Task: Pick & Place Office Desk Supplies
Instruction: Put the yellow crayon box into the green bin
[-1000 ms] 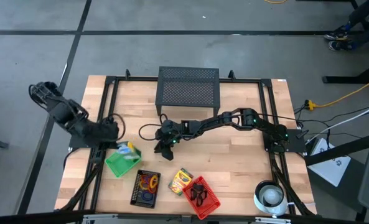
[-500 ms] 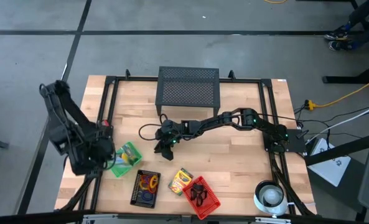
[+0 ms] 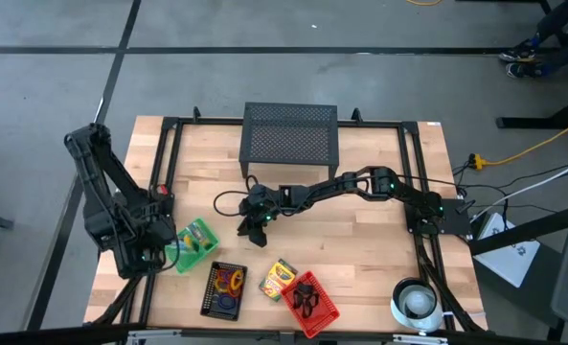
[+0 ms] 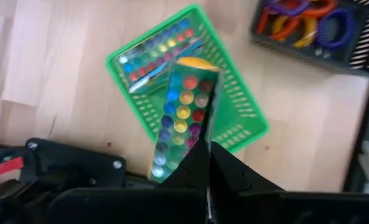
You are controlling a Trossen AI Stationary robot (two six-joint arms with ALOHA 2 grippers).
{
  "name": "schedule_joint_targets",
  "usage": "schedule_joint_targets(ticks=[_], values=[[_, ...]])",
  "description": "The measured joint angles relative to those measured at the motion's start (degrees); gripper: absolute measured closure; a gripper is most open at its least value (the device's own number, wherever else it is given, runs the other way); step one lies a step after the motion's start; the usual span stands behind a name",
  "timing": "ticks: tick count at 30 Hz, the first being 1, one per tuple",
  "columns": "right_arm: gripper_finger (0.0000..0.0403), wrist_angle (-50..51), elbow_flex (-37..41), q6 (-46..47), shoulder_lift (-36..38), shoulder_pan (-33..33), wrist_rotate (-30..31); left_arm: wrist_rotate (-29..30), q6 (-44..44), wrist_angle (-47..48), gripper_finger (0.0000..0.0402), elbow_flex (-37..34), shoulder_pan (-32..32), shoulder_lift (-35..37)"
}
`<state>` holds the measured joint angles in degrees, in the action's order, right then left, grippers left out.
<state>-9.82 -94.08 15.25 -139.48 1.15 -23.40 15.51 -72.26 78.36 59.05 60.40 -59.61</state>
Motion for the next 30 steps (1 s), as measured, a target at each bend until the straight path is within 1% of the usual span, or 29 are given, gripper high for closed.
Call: schedule_joint_targets(ticks=[4, 11, 17, 22, 25, 30], values=[[0.0314, 0.0, 0.0, -0.1, 0.0, 0.0, 0.0, 0.6, 0.4, 0.1, 0.0400, -2.5, 0.0, 0.0], [0.0314, 0.0, 0.0, -0.1, 0.0, 0.0, 0.0, 4.6, 1.7, 3.0, 0.0400, -5.5, -0.5, 0.0], [0.0314, -0.8, 0.0, 0.4, 0.0, 0.0, 0.0, 11.6, 7.4, 2.9, 0.0400, -5.8, -1.9, 0.0], [0.0314, -1.0, 0.0, 0.5, -0.1, 0.0, 0.0, 12.7, 12.0, 2.8, 0.0399, -5.8, -3.8, 0.0], [0.0314, -1.1, 0.0, 0.5, -0.1, 0.0, 0.0, 13.7, 14.1, 1.0, 0.0400, -7.0, -4.7, 0.1], [0.0314, -1.1, 0.0, 0.4, -0.1, 0.0, 0.0, 13.4, 17.0, -5.7, 0.0400, -12.1, -5.6, 0.1]])
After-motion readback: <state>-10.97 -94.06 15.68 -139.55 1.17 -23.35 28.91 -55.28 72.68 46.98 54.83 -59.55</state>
